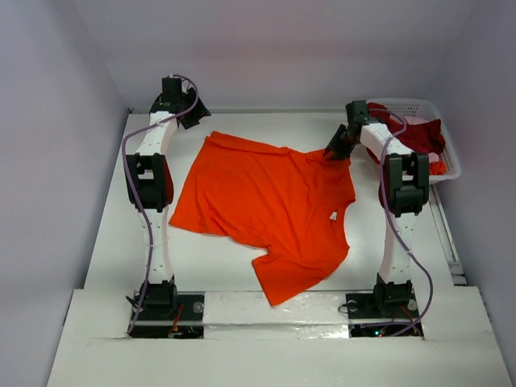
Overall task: Fold and stack the t-shirts
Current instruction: Flatten out the tshirt
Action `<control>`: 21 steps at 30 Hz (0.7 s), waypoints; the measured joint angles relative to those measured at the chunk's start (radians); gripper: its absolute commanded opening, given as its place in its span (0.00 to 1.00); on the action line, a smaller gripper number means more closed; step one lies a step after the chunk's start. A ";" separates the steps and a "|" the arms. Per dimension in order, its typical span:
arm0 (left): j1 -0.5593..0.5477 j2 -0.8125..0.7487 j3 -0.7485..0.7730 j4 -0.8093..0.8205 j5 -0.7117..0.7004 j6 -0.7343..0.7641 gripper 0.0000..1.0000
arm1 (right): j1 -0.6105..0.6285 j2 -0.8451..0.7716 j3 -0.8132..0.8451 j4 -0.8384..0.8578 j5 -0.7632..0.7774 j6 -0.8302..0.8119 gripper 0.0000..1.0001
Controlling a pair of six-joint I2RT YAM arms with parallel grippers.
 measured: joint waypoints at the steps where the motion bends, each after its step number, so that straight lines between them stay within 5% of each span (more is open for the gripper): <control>1: 0.000 0.000 0.000 0.000 0.000 0.000 0.50 | 0.000 0.000 -0.002 -0.002 0.001 0.000 0.36; 21: 0.000 0.000 0.000 -0.001 0.000 0.000 0.50 | 0.003 -0.005 0.016 0.012 -0.021 0.003 0.33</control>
